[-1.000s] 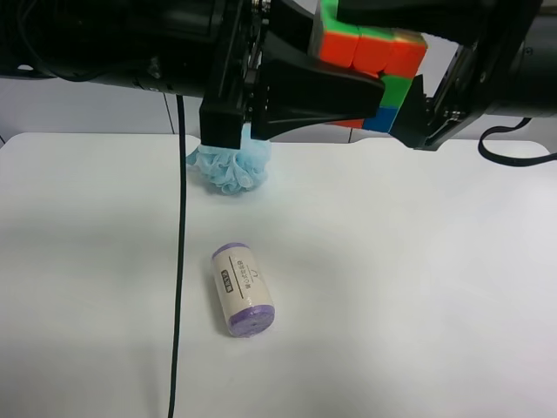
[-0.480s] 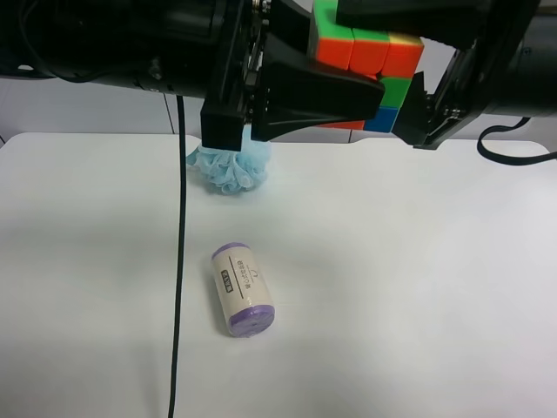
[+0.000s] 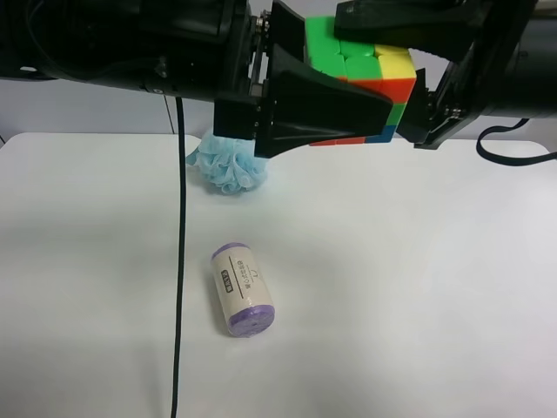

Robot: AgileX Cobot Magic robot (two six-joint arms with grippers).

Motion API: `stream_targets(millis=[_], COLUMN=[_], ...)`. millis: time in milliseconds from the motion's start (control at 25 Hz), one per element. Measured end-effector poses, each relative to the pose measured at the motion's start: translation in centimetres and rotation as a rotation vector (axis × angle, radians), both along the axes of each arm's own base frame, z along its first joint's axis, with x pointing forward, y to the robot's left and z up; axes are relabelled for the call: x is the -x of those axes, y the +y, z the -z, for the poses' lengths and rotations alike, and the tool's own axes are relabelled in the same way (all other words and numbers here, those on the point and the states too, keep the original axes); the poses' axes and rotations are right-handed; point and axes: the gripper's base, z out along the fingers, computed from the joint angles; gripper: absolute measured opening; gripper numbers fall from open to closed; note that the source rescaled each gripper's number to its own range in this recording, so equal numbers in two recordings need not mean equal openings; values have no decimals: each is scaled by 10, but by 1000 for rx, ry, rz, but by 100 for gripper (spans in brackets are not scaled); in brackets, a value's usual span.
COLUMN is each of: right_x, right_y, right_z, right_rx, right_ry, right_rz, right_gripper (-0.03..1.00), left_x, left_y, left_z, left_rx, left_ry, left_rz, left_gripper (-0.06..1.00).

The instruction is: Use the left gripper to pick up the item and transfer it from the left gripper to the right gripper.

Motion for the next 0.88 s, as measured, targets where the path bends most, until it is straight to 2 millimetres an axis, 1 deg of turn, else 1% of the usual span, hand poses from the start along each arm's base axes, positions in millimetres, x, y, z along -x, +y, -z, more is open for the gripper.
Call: stream_targets(millis=[440,640,880], right_x=[0,1,1], right_y=[0,0,0], right_z=[0,1,1], right_rx=[-5,5,7], right_ry=[13,11,11], right_rz=[-3,-8,-10], right_gripper=[1,0,0], left_x=[1,7,17], left_y=[1,5,11], left_z=[-2,-13,-22], left_rx=[7,22,-16], left_ry=[1,-28,-52], left_rz=[7,9,23], left_gripper=[98,98,98])
